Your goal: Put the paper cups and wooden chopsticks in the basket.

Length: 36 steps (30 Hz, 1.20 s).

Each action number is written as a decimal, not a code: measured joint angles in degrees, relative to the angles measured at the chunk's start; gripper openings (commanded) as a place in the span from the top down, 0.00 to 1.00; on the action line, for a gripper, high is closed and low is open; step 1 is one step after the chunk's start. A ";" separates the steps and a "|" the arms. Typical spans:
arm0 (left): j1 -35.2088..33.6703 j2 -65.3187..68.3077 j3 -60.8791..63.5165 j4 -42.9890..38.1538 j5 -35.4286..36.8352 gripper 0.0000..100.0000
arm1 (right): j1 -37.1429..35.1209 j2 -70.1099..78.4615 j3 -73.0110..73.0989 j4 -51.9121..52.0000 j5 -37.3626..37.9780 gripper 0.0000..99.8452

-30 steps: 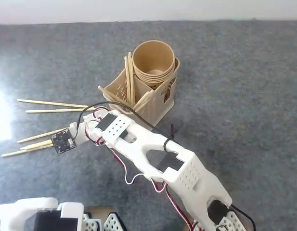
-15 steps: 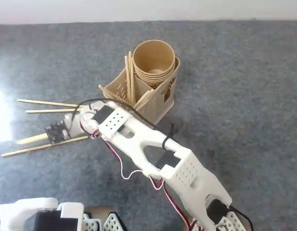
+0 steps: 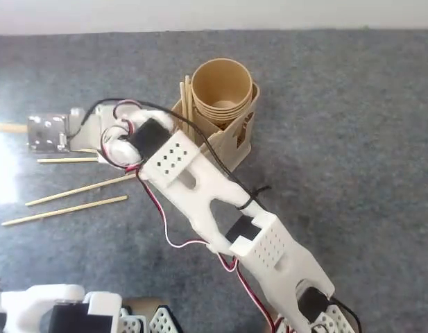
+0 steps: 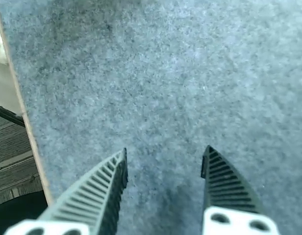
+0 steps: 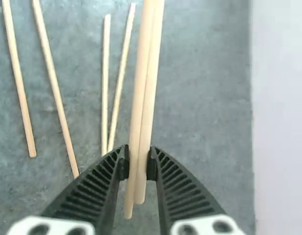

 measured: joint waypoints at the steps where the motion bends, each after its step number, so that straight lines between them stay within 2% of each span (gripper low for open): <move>1: 0.35 0.00 0.44 0.00 0.00 0.77 | 0.00 0.00 -3.08 2.02 -0.44 0.99; 8: 2.90 0.00 4.13 0.00 0.00 0.77 | -2.90 0.00 -25.49 15.47 -2.02 0.99; 10: 3.78 0.00 4.57 0.00 0.00 0.77 | -3.08 -0.70 -27.96 18.37 -2.20 0.99; 16: 4.84 -0.26 4.92 0.00 0.00 0.77 | -0.35 -7.03 -28.57 21.45 -10.29 0.99; 22: 6.24 -0.26 5.80 0.00 0.00 0.77 | 8.35 -15.21 -28.57 23.38 -23.30 0.99; 29: 7.03 -0.44 6.15 -0.09 0.00 0.77 | 18.99 -16.70 -29.54 28.57 -35.16 0.99; 33: 7.03 -0.44 6.15 -0.09 0.00 0.77 | 20.22 -16.70 -29.54 28.57 -38.77 0.99; 36: 7.03 -0.44 6.15 -0.09 0.00 0.77 | 17.76 -18.02 -29.54 28.57 -39.03 0.99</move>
